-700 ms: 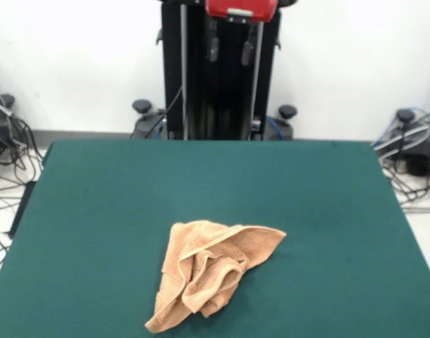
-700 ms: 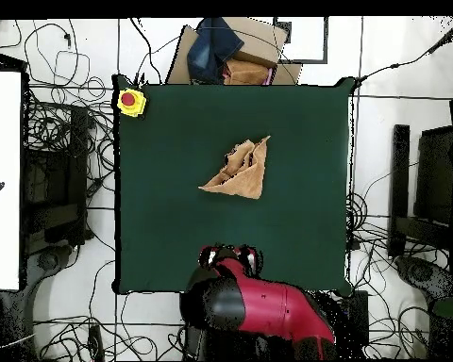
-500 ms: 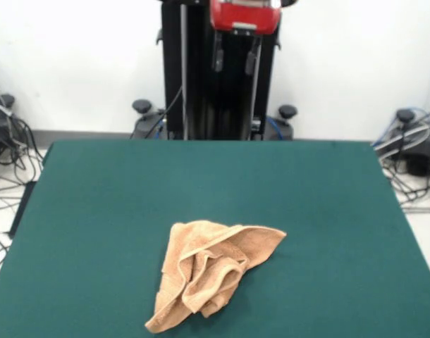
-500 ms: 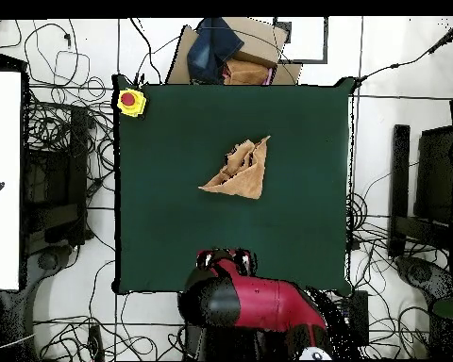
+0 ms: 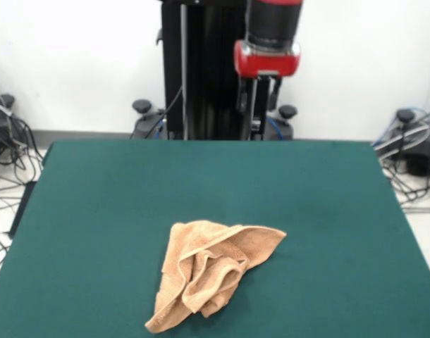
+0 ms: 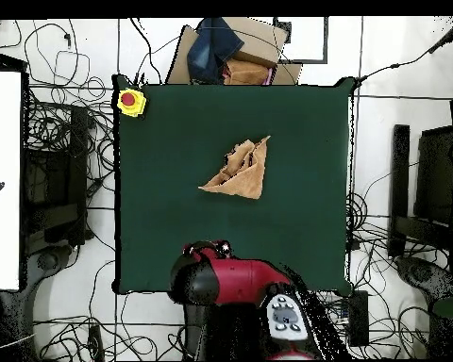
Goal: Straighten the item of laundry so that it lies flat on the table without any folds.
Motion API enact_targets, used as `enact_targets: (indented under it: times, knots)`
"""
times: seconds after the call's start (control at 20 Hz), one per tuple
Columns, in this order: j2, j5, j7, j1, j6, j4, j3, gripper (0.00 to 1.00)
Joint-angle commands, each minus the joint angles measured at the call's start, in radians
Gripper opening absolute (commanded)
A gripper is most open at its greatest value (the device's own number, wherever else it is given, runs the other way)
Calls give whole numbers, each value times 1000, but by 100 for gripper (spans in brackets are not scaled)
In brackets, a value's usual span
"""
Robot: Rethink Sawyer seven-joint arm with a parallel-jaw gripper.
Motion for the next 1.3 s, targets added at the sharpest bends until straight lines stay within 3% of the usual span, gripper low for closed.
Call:
enact_targets:
  times: [0.05, 0.9, 1.3]
  knots:
    - [179, 48, 182, 38, -101, -184, 5, 100]
    - [369, 197, 215, 105, -172, -391, -17, 100]
    - [435, 144, 154, 50, -195, -439, -14, 100]
